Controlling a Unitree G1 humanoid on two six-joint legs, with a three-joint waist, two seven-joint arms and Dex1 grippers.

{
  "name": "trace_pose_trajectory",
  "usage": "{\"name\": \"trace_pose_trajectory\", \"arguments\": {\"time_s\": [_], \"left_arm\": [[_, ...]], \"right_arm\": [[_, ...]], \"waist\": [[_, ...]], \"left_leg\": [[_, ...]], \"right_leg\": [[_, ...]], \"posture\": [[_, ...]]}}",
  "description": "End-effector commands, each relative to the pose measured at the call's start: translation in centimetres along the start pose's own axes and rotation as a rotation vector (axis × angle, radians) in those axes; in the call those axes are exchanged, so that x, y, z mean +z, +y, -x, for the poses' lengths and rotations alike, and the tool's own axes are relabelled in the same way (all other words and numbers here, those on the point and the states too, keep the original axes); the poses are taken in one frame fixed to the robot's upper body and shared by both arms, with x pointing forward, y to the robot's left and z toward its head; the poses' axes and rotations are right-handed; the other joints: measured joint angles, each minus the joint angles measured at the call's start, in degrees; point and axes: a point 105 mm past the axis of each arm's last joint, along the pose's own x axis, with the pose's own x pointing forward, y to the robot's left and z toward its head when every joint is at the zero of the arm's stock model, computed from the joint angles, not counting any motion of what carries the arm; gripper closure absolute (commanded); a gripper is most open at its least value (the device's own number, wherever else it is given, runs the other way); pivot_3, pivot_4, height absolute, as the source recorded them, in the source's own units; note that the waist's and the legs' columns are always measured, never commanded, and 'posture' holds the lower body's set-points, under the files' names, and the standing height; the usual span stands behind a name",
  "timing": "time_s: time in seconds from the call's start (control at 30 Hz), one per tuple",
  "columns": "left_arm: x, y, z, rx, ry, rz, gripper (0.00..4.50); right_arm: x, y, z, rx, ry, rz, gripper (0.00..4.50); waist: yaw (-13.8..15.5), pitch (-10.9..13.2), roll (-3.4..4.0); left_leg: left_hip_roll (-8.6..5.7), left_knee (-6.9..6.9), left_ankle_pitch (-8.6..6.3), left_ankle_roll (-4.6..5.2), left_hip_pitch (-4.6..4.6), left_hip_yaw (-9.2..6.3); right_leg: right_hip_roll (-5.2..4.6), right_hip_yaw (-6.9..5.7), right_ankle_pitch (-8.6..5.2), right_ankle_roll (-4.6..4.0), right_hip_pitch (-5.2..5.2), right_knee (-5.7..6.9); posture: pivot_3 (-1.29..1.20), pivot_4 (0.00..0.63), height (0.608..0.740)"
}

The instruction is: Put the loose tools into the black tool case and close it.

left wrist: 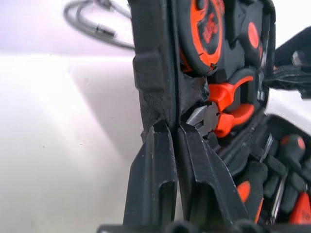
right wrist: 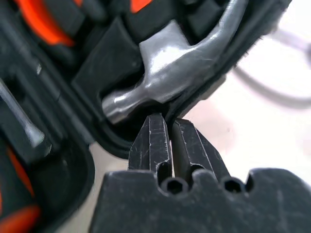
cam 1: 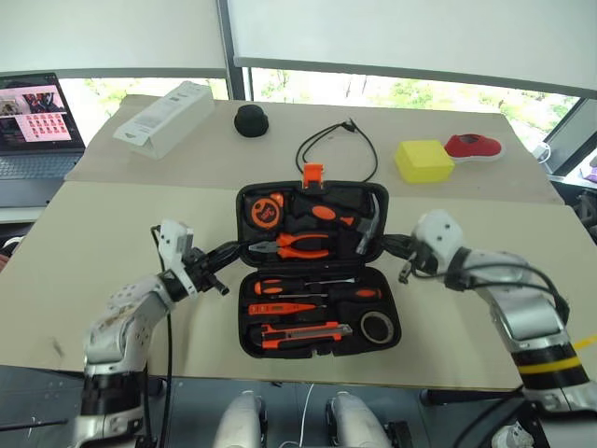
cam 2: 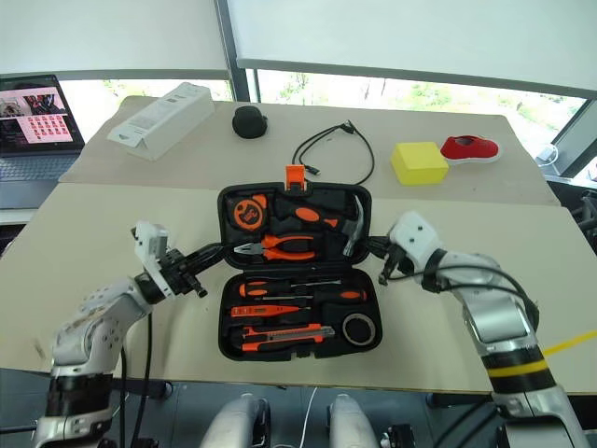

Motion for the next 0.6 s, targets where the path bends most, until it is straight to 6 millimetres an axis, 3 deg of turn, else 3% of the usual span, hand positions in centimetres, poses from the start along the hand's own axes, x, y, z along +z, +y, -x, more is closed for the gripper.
{"name": "trace_pose_trajectory", "arguments": {"time_s": [0.03,0.17,0.27,0.4,0.5,0.53,0.6], "left_arm": [[0.4,0.1,1.6,0.046,-0.045,-0.317,4.42],[-1.8,-0.4,3.0,0.039,0.0,-0.431,4.42],[-2.7,-0.3,4.5,0.056,0.03,-0.41,3.61],[-3.1,0.6,6.5,0.085,0.076,-0.359,2.14],[-2.6,1.9,7.6,0.134,0.094,-0.314,1.32],[-2.4,2.4,7.8,0.15,0.1,-0.301,1.31],[-2.0,3.3,7.7,0.163,0.108,-0.261,1.31]], "right_arm": [[-1.4,0.4,2.4,-0.026,0.009,0.282,4.5],[-2.9,1.9,3.5,-0.01,0.008,0.333,4.5],[-4.0,3.2,4.4,0.041,0.032,0.317,3.53],[-4.4,2.2,5.6,-0.007,0.065,0.346,2.14],[-5.0,1.3,6.8,-0.043,0.11,0.28,1.2],[-5.0,1.3,7.2,-0.04,0.117,0.233,0.83],[-4.7,1.9,8.3,0.008,0.127,0.043,0.98]], "waist": [[-0.01,0.0,0.0],[-0.02,0.0,0.0],[-0.14,-0.01,-0.01],[-0.28,0.02,-0.01],[-0.26,0.02,-0.01],[-0.15,0.02,-0.01],[0.05,0.02,-0.01]], "left_leg": [[0.01,0.0,0.0,0.0,0.09,0.08],[0.05,-0.06,-0.01,0.02,0.91,0.28],[0.14,-0.22,-0.04,0.06,1.46,0.32],[0.25,-0.38,-0.06,0.1,1.53,0.33],[0.27,-0.38,-0.06,0.1,1.61,0.28],[0.27,-0.38,-0.06,0.1,1.63,0.27],[0.28,-0.38,-0.06,0.1,1.63,0.26]], "right_leg": [[0.01,0.0,0.0,-0.01,0.07,-0.01],[0.03,-0.01,-0.02,-0.04,0.97,-0.21],[0.06,-0.01,-0.03,-0.05,1.59,-0.52],[0.02,0.01,-0.04,-0.06,1.58,-0.59],[0.03,0.04,-0.03,-0.06,1.64,-0.56],[0.01,0.04,-0.03,-0.05,1.65,-0.56],[0.01,0.0,-0.04,-0.05,1.68,-0.56]], "posture": [[0.0,0.15,0.74],[0.0,0.15,0.74],[0.0,0.15,0.74],[0.0,0.15,0.74],[0.0,0.15,0.74],[0.0,0.15,0.74],[0.0,0.15,0.74]]}}
